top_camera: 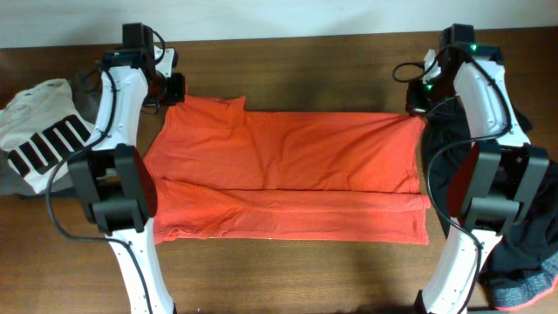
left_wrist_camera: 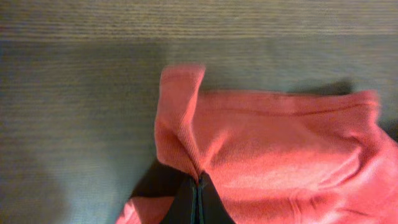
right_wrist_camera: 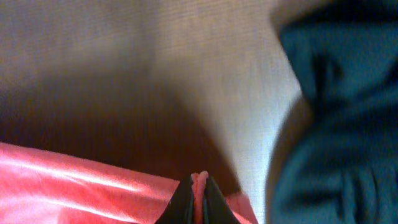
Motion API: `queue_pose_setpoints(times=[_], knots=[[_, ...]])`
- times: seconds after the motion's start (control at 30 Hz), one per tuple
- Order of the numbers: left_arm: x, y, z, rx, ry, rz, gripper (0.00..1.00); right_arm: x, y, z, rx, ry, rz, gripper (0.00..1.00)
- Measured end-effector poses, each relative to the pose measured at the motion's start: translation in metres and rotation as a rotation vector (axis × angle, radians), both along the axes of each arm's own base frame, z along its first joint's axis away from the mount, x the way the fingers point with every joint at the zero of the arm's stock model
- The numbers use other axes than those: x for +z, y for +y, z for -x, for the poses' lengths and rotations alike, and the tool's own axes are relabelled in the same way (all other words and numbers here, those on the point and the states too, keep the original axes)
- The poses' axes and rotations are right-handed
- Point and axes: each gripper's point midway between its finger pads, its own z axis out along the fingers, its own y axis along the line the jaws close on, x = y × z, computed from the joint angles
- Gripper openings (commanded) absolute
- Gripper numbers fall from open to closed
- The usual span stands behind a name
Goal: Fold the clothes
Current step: 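Fold the shirt's top edge down toward the bottom with both grippers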
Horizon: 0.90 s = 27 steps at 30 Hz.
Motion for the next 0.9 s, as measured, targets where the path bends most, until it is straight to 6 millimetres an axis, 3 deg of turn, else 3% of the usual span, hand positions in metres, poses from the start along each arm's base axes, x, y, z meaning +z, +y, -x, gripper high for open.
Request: queue_pose_setpoints(times=[0.1, 0.37, 0.8, 0.9], knots=[[0.019, 0.001, 0.009, 0.004, 0.001, 0.006, 0.0, 0.009, 0.0, 0.015, -0.001, 0.059, 0.002, 0.04], [0.046, 0.026, 0.042, 0.064, 0.066, 0.018, 0.0, 0.014, -0.011, 0.054, -0.033, 0.213, -0.004, 0.04], [0.042, 0.023, 0.122, 0.087, 0.386, 0.056, 0.0, 0.022, -0.017, 0.105, -0.057, 0.418, -0.019, 0.04], [0.043, 0.022, 0.135, 0.088, 0.441, 0.061, 0.0, 0.023, -0.017, 0.108, -0.053, 0.428, -0.023, 0.04]])
